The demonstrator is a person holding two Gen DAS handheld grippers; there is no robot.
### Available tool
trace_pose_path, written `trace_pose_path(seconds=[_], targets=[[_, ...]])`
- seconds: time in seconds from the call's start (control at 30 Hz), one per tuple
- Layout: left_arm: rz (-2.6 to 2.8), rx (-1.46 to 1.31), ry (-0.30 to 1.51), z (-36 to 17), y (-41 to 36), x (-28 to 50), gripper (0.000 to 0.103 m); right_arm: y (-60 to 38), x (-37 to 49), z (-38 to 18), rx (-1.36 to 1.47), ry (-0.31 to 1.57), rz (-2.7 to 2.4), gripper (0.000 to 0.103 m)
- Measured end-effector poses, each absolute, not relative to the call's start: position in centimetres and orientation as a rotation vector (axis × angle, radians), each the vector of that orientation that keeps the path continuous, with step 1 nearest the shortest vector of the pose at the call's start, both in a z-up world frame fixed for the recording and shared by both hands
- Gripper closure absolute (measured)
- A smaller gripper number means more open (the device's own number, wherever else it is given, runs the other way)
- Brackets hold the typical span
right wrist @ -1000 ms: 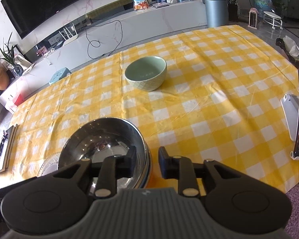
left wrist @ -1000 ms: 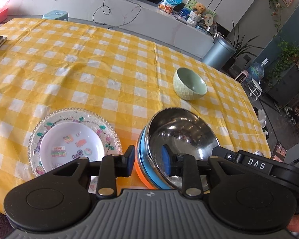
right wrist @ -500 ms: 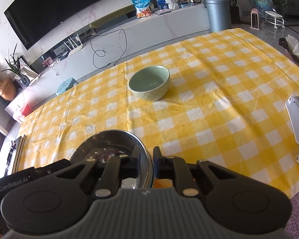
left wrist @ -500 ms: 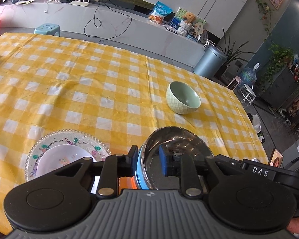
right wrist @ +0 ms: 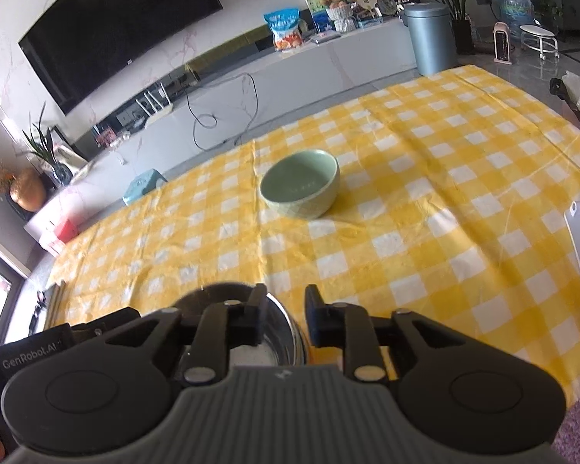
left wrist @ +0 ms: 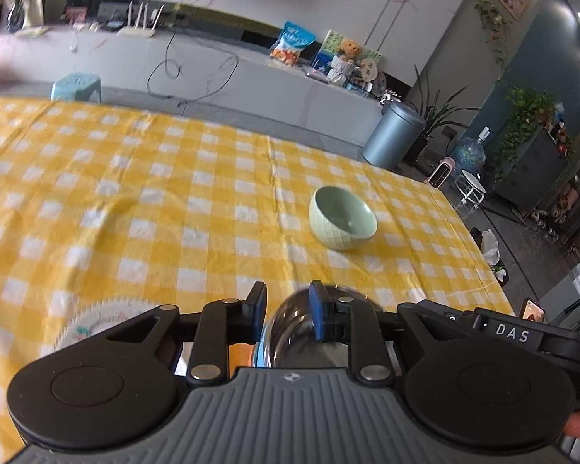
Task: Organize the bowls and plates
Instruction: 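Open both grippers and withdraw from the nested bowls, then close both grippers on the rim of the pale green bowl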
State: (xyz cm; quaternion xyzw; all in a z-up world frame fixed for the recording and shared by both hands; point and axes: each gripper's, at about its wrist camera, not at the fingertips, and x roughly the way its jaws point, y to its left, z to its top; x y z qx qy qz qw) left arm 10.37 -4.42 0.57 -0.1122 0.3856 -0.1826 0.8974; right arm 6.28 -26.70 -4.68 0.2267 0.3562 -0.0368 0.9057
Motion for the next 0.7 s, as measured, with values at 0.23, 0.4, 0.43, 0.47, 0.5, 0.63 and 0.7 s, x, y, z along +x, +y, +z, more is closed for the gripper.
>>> trace_pose_path(seconds=[0.23, 0.4, 0.43, 0.47, 0.5, 0.63, 0.7], targets=[[-0.442, -0.094, 0.757, 2.4, -7.1, 13.1, 0.070, -27.9, 8.1, -3.6, 0.410, 0.694, -0.112, 0.057], [-0.470, -0.025, 0.763, 3.0, -9.2, 15.7, 0.068, -29.1, 9.8, -3.6, 0.401, 0.685, -0.130, 0.047], [-0.486, -0.031, 0.781, 3.0, -9.4, 16.4, 0.064, -29.3, 10.2, -3.7, 0.402, 0.687, -0.132, 0.046], [-0.497, -0.035, 0.798, 3.0, -9.8, 17.0, 0.058, -29.5, 10.6, -3.8, 0.401, 0.689, -0.132, 0.046], [-0.507, -0.035, 0.809, 2.9, -10.1, 17.7, 0.054, -29.7, 11.1, -4.0, 0.400, 0.690, -0.130, 0.046], [-0.537, 0.018, 0.839, 2.3, -11.5, 19.7, 0.047, -30.4, 13.0, -4.8, 0.394, 0.713, -0.142, 0.046], [-0.542, 0.035, 0.859, 1.7, -12.2, 20.8, 0.046, -30.8, 14.0, -5.4, 0.401, 0.731, -0.148, 0.046]])
